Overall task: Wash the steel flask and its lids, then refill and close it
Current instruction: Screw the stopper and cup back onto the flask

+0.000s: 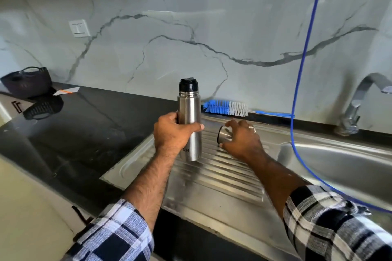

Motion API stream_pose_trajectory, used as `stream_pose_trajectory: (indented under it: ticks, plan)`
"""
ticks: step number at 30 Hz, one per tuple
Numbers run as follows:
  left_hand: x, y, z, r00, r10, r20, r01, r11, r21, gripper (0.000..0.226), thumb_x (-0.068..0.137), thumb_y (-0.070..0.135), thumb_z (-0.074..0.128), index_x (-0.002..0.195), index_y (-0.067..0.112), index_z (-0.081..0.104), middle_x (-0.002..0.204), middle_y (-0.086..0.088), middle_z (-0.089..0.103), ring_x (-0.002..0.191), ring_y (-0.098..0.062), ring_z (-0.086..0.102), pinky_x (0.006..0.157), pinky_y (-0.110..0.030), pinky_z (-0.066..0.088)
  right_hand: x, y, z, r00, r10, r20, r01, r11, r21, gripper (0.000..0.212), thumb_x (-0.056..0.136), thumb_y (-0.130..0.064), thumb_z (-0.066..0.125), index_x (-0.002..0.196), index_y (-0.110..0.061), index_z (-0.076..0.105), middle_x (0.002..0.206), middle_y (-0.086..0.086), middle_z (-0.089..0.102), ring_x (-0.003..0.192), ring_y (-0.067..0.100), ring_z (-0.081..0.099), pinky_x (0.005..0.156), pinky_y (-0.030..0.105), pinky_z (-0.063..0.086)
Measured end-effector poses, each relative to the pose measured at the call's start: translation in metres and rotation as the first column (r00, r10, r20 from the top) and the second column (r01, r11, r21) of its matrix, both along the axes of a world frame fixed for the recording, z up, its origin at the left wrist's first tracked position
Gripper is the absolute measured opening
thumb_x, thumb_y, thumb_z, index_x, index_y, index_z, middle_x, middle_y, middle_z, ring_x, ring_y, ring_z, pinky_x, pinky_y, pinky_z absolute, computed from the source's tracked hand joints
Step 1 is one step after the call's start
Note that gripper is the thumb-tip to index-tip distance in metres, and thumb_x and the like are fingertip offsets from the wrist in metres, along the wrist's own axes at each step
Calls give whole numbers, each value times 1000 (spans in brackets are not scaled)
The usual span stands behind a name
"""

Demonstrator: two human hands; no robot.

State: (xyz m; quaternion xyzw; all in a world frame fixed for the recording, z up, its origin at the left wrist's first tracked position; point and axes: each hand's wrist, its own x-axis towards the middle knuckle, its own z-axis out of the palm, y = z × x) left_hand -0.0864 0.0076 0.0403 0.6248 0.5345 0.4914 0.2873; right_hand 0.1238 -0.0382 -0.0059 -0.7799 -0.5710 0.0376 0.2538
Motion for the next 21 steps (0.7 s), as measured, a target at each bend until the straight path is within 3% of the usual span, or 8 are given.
stream_pose_trajectory:
  ticks: [7,11,15,17,19,21]
  plan:
    - [1,16,-9,1000,6,5,-6,1000,-22,49,52,37,104,89,28,73,78,19,72,71,-3,74,66,-32,66,6,13,-18,1000,10,-3,-10,999,45,67,81,-46,85,139,-38,53,132,0,66,125,26,53,106,48,48]
    - [10,6,-6,1000,-23,0,23,999,-25,47,52,37,104,86,28,73,77,17,73,69,-2,74,64,-33,66,19,1,-1,981,-6,-195,29,993,111,66,75,-36,93,129,-36,56,113,-6,68,106,22,63,94,43,56]
    - [33,-17,-2,995,-100,6,100,995,-17,48,49,39,104,83,33,70,79,18,74,72,-4,75,68,-34,67,56,-25,52,744,102,-660,120,952,281,54,75,2,92,116,-17,62,107,10,70,88,21,69,74,36,63]
    - [51,-34,0,989,-149,18,149,988,-26,51,47,41,105,85,32,73,80,17,76,72,-4,76,68,-36,68,75,-46,83,666,186,-722,139,921,365,49,78,6,88,116,-15,64,104,13,69,81,20,70,66,34,63]
    - [74,-53,1,979,-202,21,202,979,-32,51,46,42,104,85,30,75,79,17,77,72,-3,76,69,-36,68,89,-73,115,613,274,-741,100,904,416,45,83,8,82,118,-15,65,104,12,69,84,23,72,72,39,64]
    - [95,-75,2,968,-251,25,252,967,-37,51,45,42,104,85,27,76,78,17,77,71,-3,75,70,-37,67,98,-99,140,621,337,-708,32,891,452,44,87,8,78,123,-15,67,104,9,71,91,25,74,80,43,63]
